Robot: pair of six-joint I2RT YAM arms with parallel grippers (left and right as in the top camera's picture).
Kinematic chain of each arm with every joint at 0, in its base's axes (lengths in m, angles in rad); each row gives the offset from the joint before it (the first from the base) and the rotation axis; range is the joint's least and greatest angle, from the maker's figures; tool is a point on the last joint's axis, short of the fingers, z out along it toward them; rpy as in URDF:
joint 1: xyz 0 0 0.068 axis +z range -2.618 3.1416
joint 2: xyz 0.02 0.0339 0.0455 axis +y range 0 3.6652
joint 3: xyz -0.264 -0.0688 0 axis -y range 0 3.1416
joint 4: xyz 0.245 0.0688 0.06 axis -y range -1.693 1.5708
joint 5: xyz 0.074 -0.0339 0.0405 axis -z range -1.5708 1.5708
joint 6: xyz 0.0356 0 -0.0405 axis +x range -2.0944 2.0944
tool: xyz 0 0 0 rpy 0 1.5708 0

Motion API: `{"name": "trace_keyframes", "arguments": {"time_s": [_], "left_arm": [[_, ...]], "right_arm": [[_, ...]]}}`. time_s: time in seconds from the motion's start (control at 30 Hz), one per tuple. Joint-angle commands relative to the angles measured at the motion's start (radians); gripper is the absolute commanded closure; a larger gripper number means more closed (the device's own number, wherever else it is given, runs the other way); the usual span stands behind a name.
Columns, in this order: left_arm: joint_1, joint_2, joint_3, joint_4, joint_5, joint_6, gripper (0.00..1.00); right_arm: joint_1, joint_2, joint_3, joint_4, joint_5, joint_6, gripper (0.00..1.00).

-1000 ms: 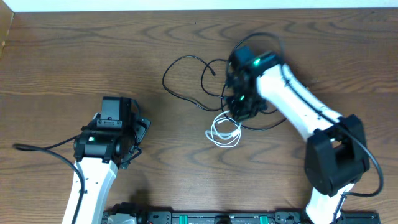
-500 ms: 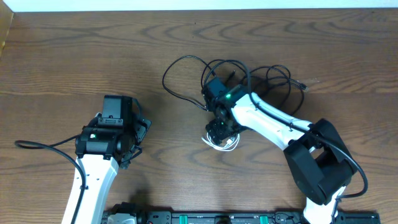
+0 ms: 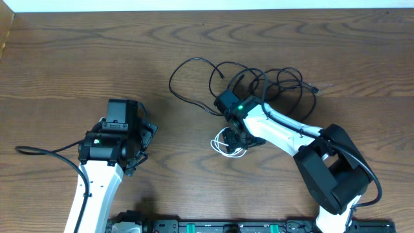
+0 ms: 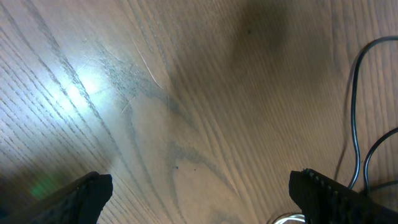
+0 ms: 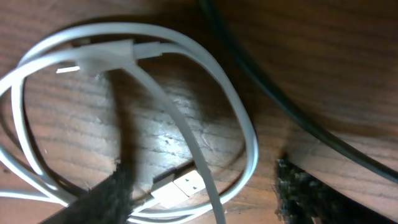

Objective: Untangle cables

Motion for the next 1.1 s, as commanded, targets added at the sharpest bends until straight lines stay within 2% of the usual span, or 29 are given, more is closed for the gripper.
{"name": "trace_keyframes", "arguments": {"time_s": [0.0,0.13,0.17,0.4,0.67,0.93,1.07], "left_arm": [[0.005,0.004,0.014,-0.004,0.001,-0.013,0.02],[0.005,0.004,0.014,-0.004,0.001,-0.013,0.02],[0.005,0.004,0.014,-0.004,0.001,-0.013,0.02],[0.005,0.004,0.014,-0.021,0.002,-0.013,0.02],[0.005,0.004,0.014,-0.030,0.001,-0.013,0.02],[0.005,0.004,0.014,-0.030,0.001,-0.013,0.02],[0.005,0.004,0.014,-0.029,0.000,-0.013,0.02]], "right_arm": [[-0.018,0.025,-0.046,0.031,-0.068,0.014,0.48],[-0.026,0.051,-0.047,0.033,-0.075,-0.001,0.97],[-0.027,0.059,-0.047,0.034,-0.074,-0.001,0.99],[-0.063,0.056,-0.027,0.043,-0.085,-0.065,0.99],[-0.158,-0.029,0.072,-0.078,-0.089,-0.212,0.99],[-0.270,-0.237,0.109,-0.219,-0.087,-0.328,0.99],[-0.407,-0.408,0.109,-0.295,0.104,-0.333,0.99]]}}
